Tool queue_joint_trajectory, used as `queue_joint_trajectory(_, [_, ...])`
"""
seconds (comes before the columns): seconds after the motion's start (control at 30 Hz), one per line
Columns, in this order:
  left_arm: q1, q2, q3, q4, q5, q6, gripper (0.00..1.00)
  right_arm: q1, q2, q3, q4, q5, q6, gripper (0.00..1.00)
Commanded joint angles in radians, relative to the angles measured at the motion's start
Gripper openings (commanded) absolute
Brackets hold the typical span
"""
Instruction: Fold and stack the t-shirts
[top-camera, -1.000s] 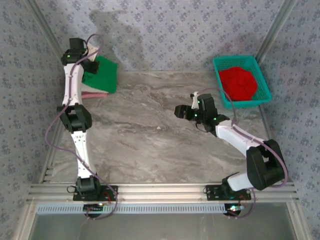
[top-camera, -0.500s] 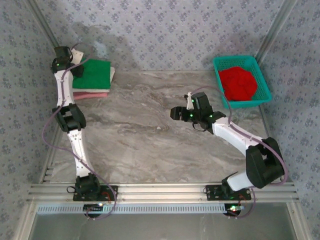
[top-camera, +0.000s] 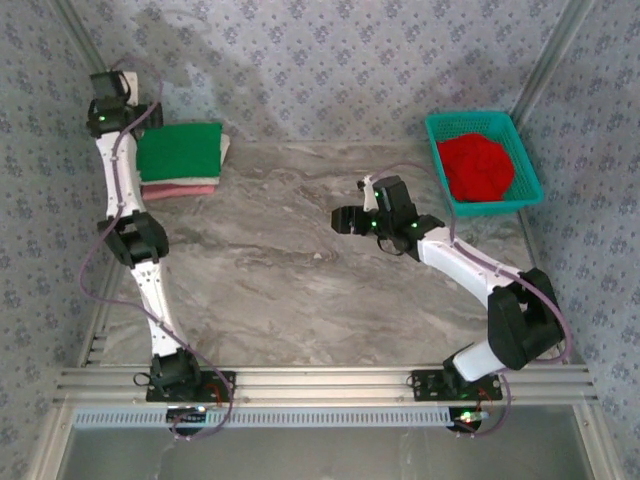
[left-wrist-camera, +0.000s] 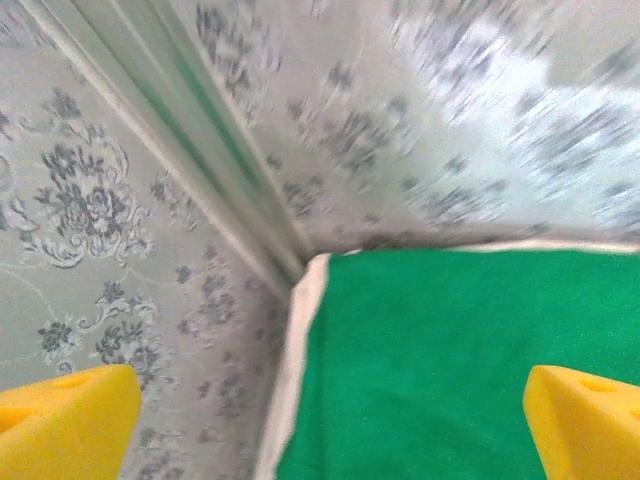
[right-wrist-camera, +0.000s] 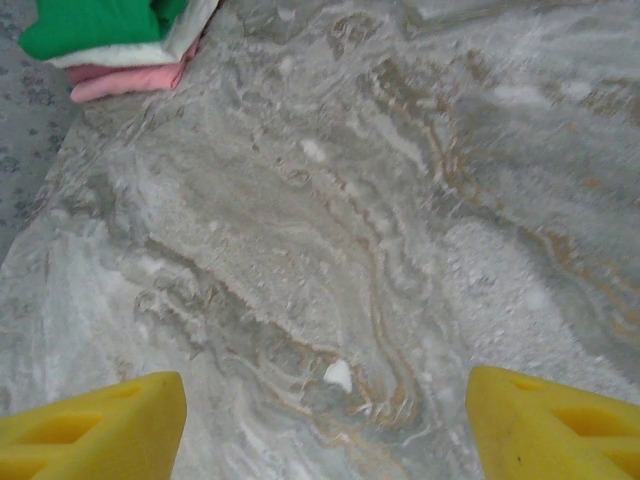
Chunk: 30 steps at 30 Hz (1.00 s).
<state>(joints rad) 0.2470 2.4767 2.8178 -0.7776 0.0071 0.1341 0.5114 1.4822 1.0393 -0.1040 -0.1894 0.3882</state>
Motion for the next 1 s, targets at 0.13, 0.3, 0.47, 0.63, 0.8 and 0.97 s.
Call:
queue_joint_trajectory(0.13, [-0.1,-0.472,-0.675,0.072,-0.011,-0.171,0.98,-0.011,-0.053,0.045,-0.069,0.453,-0.227,0.88])
queue_joint_trajectory(0.3, [-0.188,-0.983,-1.531,0.548,-0.007,-0.423,0.98,-0.097,-0.137,-0.063,-0.047,0.604,-0.244,0.88])
queue_joint_trajectory(0.47, [-0.381,-1.309,-2.069,0.851,-0.415,-0.439,0.98,-0.18,-0.274,-0.366,0.229,0.663,-0.292,0.9])
queue_joint_trajectory(0.63, [-0.382,-1.389,-2.286,0.951,-0.513,-0.253,0.98,-0.3,-0.306,-0.539,0.404,0.608,-0.311,0.94])
queue_joint_trajectory(0.8, [-0.271,-1.294,-2.44,1.264,-0.333,-0.25,0.98,-0.383,-0.191,-0.556,0.474,0.575,-0.321,0.95])
queue_joint_trajectory(0.97, [-0.2,-1.166,-2.461,1.462,-0.19,-0.239,0.98,-0.448,-0.12,-0.658,0.795,0.479,-0.402,0.94])
